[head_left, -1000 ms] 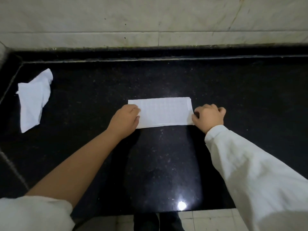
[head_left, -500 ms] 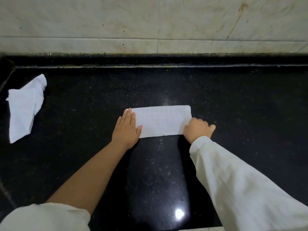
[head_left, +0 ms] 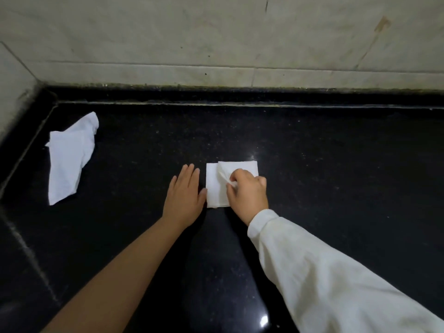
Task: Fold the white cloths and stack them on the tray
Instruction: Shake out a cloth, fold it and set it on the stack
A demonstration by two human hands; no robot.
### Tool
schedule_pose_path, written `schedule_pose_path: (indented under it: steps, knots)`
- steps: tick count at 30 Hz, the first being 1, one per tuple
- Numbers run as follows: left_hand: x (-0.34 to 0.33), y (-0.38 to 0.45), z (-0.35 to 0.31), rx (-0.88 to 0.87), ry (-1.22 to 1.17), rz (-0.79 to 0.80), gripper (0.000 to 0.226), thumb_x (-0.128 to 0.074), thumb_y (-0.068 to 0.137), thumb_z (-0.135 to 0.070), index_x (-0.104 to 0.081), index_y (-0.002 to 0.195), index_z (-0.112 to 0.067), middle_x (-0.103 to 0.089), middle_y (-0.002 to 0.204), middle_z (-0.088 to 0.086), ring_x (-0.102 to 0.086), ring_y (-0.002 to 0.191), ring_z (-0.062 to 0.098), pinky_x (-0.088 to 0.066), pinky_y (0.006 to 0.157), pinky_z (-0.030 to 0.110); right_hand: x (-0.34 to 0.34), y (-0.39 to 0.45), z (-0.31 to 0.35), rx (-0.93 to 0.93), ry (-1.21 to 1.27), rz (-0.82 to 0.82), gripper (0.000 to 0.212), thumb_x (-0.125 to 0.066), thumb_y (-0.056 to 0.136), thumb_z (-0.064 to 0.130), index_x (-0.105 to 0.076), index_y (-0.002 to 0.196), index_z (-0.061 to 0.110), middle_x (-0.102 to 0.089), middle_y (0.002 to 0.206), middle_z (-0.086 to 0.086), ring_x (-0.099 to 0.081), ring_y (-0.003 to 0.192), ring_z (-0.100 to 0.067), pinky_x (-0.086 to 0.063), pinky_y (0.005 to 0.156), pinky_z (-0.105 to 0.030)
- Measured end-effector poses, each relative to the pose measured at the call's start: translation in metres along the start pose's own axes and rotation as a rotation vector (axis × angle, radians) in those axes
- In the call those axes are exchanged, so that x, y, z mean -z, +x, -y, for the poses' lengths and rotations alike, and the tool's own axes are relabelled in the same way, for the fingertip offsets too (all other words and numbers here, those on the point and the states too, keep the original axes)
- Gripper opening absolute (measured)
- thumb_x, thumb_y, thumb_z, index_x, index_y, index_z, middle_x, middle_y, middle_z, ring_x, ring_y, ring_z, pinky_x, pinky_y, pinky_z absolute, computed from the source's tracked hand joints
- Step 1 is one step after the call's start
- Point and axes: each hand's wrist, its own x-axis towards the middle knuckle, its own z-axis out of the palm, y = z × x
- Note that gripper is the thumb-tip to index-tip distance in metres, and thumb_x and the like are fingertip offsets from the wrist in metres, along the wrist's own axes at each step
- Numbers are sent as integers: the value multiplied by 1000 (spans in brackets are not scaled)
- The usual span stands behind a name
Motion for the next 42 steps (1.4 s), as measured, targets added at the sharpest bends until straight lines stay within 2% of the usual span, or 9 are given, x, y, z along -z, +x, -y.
schedule_pose_path:
  steps: [9, 20, 24, 27, 31, 35, 37, 39, 42]
  knots:
    - [9, -13, 31, 37, -64, -25, 55, -35, 100, -28, -15, 148, -9, -9, 159, 5, -2, 147, 17, -8, 120, 34, -15, 11, 26, -56, 57, -4, 21, -44, 94, 16, -54, 109, 5, -59, 115, -8, -45, 97, -29, -28, 92, -27]
    - [7, -14, 49, -14, -133, -78, 53, -36, 99, -26, -19, 147, -9, -13, 158, 4, -4, 147, 16, -10, 120, 33, -15, -3, 16, 157, -174, 349, 45, -48, 90, 14, -42, 134, 11, -54, 129, -8, -50, 120, -25, -31, 107, -32]
    - [3, -12, 35, -214, -178, -134, 40, -49, 93, -17, -51, 130, -2, -47, 141, 13, -36, 138, 26, -31, 113, 41, 8, -7, -10, 178, -316, 283, 39, -51, 88, 14, -53, 127, 12, -54, 131, -4, -44, 126, -23, -22, 107, -32]
    - [-7, -8, 17, -370, -162, -136, 36, -49, 80, -23, -71, 97, -1, -70, 107, 16, -67, 104, 33, -53, 85, 45, 10, -9, -29, 203, -408, 269, 30, -54, 86, 11, -63, 114, 7, -59, 122, -11, -49, 118, -31, -29, 100, -38]
    - [-10, -2, 0, -384, 29, -48, 35, -44, 94, -21, -61, 120, -5, -51, 138, 13, -47, 130, 27, -37, 107, 36, 9, -6, -42, 161, -446, 290, 28, -47, 92, 22, -65, 107, 8, -58, 121, -5, -50, 116, -26, -30, 98, -33]
    - [-15, 3, 4, -460, 50, -86, 40, -37, 75, -30, -74, 64, -23, -74, 79, -7, -70, 69, 11, -55, 62, 20, 14, 11, -45, 58, -213, 110, 26, -50, 91, 16, -64, 112, 6, -61, 120, -11, -52, 115, -32, -36, 100, -37]
    - [-7, 12, 2, -458, 49, -173, 38, -37, 74, -25, -75, 71, -20, -74, 82, -5, -71, 72, 13, -55, 63, 21, 20, 32, -39, -4, -130, 115, 37, -48, 92, 13, -51, 129, 10, -52, 134, -10, -43, 126, -31, -34, 108, -41]
    - [3, 26, -4, -392, 53, -208, 39, -37, 83, -13, -69, 106, -11, -67, 116, 7, -65, 109, 20, -52, 87, 26, 24, 54, -32, -31, -92, 211, 47, -43, 93, 11, -37, 140, 16, -44, 143, -5, -34, 134, -28, -29, 112, -44]
    - [9, 47, -8, -288, 141, -44, 48, -29, 99, -11, -23, 146, -13, -20, 156, 2, -11, 146, 17, -13, 119, 34, 24, 77, -33, -25, -158, 321, 43, -40, 94, 11, -42, 136, 20, -55, 133, -2, -41, 129, -24, -28, 111, -44]
